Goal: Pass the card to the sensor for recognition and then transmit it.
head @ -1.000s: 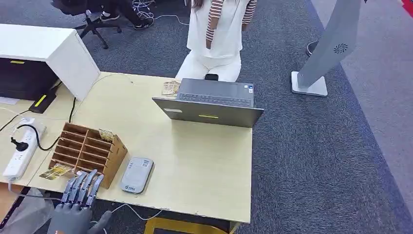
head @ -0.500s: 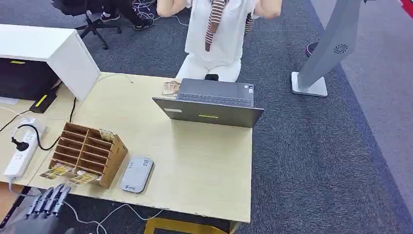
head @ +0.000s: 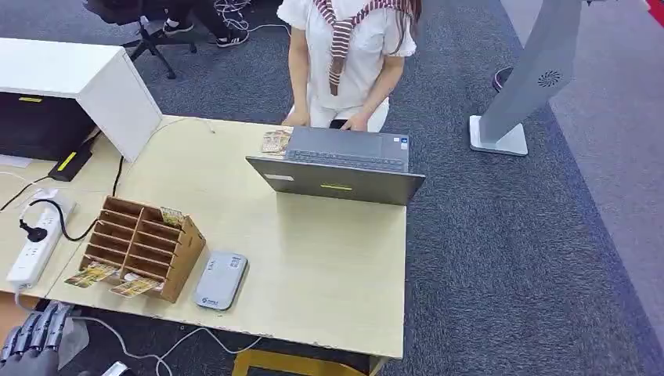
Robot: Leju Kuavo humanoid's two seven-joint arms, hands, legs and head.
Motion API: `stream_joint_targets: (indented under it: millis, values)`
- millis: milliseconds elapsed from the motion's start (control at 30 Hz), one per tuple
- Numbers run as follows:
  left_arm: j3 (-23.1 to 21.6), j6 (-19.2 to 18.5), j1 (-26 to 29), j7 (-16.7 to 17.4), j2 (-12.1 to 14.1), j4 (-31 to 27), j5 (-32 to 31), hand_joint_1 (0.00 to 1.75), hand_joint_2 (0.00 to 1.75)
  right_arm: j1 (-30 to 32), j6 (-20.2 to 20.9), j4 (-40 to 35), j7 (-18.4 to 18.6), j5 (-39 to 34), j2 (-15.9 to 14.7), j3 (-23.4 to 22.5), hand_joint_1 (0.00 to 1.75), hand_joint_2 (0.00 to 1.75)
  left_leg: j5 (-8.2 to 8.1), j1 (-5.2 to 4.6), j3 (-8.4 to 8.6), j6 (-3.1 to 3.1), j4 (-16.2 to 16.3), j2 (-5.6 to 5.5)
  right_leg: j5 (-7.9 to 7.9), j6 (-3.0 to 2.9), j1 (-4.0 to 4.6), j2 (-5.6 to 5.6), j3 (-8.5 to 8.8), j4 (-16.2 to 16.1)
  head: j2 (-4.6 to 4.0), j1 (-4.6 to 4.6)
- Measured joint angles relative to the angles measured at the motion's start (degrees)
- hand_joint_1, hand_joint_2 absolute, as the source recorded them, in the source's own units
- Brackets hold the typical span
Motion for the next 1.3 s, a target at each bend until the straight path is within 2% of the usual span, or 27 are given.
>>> stream_joint_targets:
  millis: [200,333,467,567,767,1300]
  values:
    - [-0.04,1.70,-2.11,0.58,-0.92,1.01,1.15,0.00,1.75,-0.01,0.07,0.00,0.22,0.87,0.00,0.00,0.00,1.75,0.00,0.00,0.02,0.00,0.00,0.00,0.00,0.00,0.00,0.01,-0.01,0.00,0.00,0.00]
    - [-3.79,4.41,-1.99,6.67,0.64,1.64,3.51,0.00,1.75,-0.03,0.09,0.00,0.37,1.22,0.00,0.00,0.00,1.75,0.00,0.00,0.03,0.00,0.01,-0.01,0.00,0.00,0.00,0.00,-0.02,0.00,0.00,0.00]
    - [-10.66,6.75,-2.01,14.43,4.80,2.53,5.35,0.00,1.75,-0.16,0.46,0.00,0.39,2.01,0.00,0.02,0.00,1.75,0.01,0.01,0.04,-0.02,0.01,0.00,0.00,0.00,0.01,0.00,-0.02,0.00,0.00,0.00]
    - [-15.75,8.17,-2.09,18.48,7.54,3.36,6.93,0.00,1.75,-0.29,0.66,0.00,0.37,2.01,0.00,0.00,0.00,1.75,0.02,0.02,0.03,-0.03,0.01,0.01,0.01,-0.01,0.01,0.02,-0.01,0.00,0.00,0.00]
    - [-20.70,8.96,-2.15,19.73,10.60,4.39,7.78,0.00,1.75,-0.30,0.66,0.00,0.37,2.01,0.00,0.02,0.00,1.75,0.02,0.01,0.02,-0.03,0.01,0.01,0.01,0.00,0.01,0.02,-0.01,0.00,0.00,0.00]
    - [-27.12,8.50,-3.16,25.20,14.36,6.62,8.63,0.00,1.75,-0.33,0.68,0.00,0.39,2.97,0.00,0.04,0.00,1.75,0.02,0.01,0.03,-0.03,0.01,0.01,0.01,0.00,0.01,0.02,-0.01,0.00,0.00,0.00]
